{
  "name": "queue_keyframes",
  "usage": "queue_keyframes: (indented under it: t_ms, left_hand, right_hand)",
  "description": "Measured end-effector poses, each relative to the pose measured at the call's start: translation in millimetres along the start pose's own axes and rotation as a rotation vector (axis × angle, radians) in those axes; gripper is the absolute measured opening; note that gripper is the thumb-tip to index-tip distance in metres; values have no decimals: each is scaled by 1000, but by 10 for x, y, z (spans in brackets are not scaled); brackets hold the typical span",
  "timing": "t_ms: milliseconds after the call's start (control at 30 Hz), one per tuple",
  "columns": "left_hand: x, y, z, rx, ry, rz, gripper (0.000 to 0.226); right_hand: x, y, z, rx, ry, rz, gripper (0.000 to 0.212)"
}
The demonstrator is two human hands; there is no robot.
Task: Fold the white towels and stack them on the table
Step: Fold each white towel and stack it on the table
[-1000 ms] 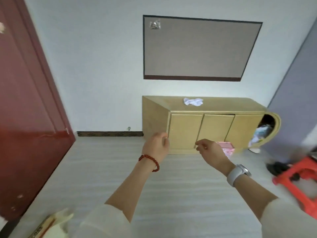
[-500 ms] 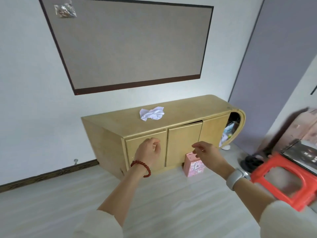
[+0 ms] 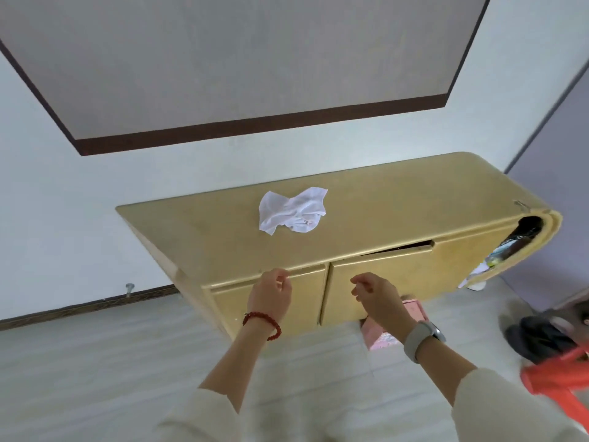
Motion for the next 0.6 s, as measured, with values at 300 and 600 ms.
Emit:
queue_keyframes:
  t_ms: [300,600]
  left_hand:
    - [589,296,-1739,-32,-143,-197,39]
    - [950,501,-3048,-13,25,-324,14]
  right_hand:
    - [174,609,-2008,112,-74,205,31]
    - [380,1236,-3470,186,-100,504,29]
Point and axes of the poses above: each hand's wrist, its own z-axis away from the middle knuckle, its own y-axis out of the palm, x = y × z, the point moved 3 cm from there along -z, towards the middle knuckle, and after that the axes turned 15 degrees about z, right-handed, at the moved point
